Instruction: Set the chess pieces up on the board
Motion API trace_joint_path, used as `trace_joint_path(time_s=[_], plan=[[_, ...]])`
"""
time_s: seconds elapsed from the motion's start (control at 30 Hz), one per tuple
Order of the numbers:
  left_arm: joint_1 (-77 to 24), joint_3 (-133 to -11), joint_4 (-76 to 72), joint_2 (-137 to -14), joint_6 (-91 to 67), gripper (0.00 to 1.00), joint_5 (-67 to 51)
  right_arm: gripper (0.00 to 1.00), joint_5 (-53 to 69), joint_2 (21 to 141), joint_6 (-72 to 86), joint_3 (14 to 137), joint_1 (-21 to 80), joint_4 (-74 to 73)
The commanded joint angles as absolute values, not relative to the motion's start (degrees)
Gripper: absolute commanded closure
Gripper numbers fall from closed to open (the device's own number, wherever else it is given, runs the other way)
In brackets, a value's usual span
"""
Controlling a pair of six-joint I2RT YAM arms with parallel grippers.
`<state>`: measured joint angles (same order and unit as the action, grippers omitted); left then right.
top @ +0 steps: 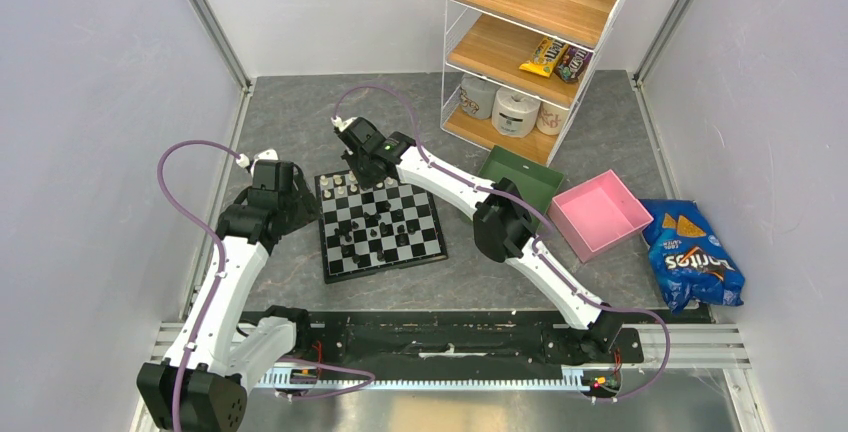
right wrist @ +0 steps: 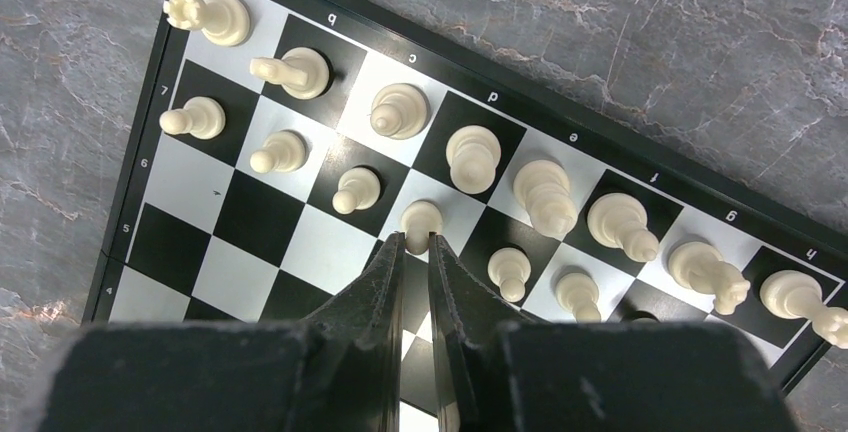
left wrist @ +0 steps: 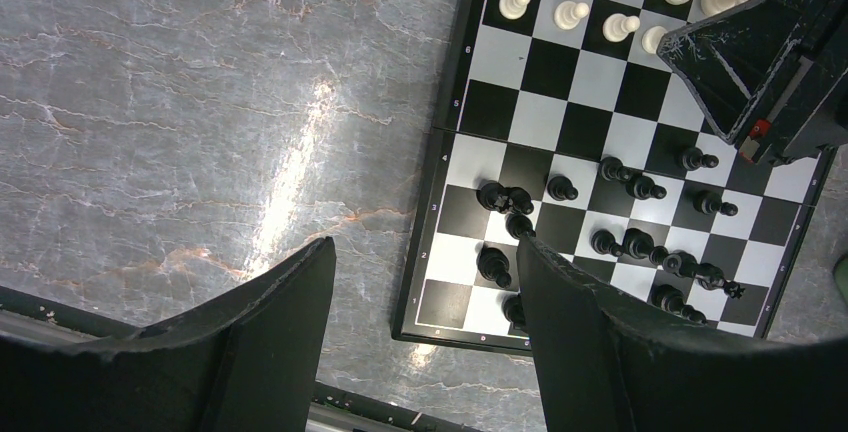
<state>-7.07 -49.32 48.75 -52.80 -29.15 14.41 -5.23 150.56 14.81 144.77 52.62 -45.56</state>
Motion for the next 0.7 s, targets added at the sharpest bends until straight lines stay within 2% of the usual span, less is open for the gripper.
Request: trace_joint_path(time_s=[0.0,0.33,0.67], plan=[[-6.69,-49.66,46.97,-52.72,-27.8,0.26,13.58,0.81,-6.89,146.79,13.38,144.37,52.83,-47.25],[-6.68,-49.66,46.92,-52.81,-27.81,0.26,13.42,0.79,-7.07,147.16,13.9,144.88,52.82,-47.24],[-6.68,-49.66,46.89,-52.9,-27.77,0.26,13.39,0.68,-5.92,147.75,14.63,146.02,52.82,-46.76]])
